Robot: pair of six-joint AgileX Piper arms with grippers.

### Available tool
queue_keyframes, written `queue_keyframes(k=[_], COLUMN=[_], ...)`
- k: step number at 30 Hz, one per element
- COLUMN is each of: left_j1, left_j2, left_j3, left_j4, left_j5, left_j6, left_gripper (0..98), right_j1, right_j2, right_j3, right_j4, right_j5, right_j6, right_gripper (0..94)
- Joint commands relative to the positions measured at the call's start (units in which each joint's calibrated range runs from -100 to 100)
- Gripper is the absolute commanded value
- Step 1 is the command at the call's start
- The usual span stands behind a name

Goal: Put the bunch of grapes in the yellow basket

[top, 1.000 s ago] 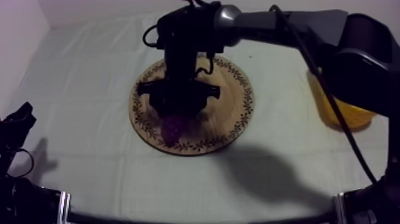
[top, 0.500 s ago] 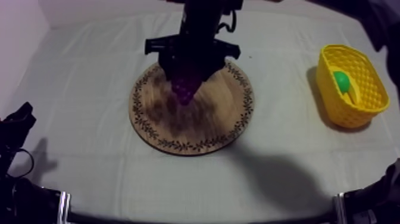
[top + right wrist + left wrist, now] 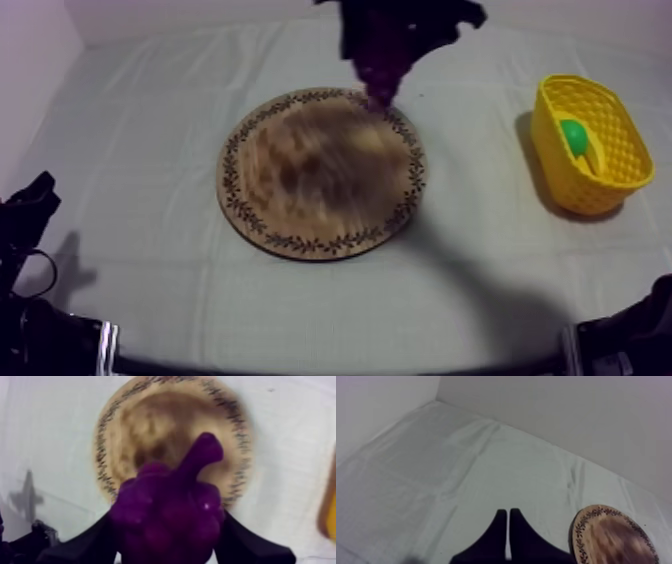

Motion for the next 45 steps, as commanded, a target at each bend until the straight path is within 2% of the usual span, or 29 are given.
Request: queue_keyframes(k=[1, 15, 23, 29, 39, 45], left_j1=[0.02, 0.02, 0.02, 0.02, 0.02, 0.02], left_j2=[0.02, 0.02, 0.02, 0.02, 0.02, 0.02], left_j3=[-0.04, -0.04, -0.04, -0.04, -0.04, -0.04], left_j4=[0.01, 0.01, 0.01, 0.01, 0.01, 0.01], left_j5=[0.0, 0.0, 0.0, 0.0, 0.0, 0.0], left_j6=[-0.01, -0.01, -0.01, -0.01, -0.01, -0.01], left_gripper=[0.0, 0.0, 0.0, 0.0, 0.0, 0.0], right_j1=[3.64, 25.19, 32.98, 35.44, 35.26, 34.26], right_j2=[-3.5, -15.38, -15.35, -13.9, -7.91, -2.27], right_j3=[5.15, 23.57, 27.99, 29.61, 31.82, 32.31], right_j4=[0.3, 4.51, 7.69, 9.44, 10.76, 11.15], right_j5=[-0.51, -3.36, -6.14, -7.55, -10.99, -12.89], right_j6=[1.41, 11.25, 14.75, 15.92, 16.32, 16.84], right_gripper=[42.5, 43.3, 44.5, 45.3, 45.8, 52.5])
